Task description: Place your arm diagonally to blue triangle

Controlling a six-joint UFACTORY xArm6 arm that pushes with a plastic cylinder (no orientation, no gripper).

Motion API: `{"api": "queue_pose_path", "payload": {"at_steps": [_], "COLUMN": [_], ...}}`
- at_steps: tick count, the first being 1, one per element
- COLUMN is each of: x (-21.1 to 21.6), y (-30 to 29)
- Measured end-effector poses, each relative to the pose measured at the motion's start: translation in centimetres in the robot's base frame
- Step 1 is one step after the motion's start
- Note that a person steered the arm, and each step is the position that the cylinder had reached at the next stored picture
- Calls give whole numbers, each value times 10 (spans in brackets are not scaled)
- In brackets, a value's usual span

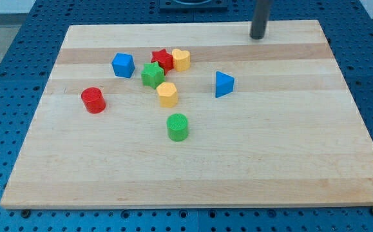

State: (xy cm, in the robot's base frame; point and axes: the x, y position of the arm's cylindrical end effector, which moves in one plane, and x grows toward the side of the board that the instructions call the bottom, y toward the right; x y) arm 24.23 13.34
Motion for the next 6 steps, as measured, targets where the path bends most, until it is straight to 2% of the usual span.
{"api": "queue_pose_path", "payload": {"at_steps": [1, 2, 3, 4, 6], "x": [67, 109, 11, -16, -16], "y": [-5, -12, 23, 36, 26]}}
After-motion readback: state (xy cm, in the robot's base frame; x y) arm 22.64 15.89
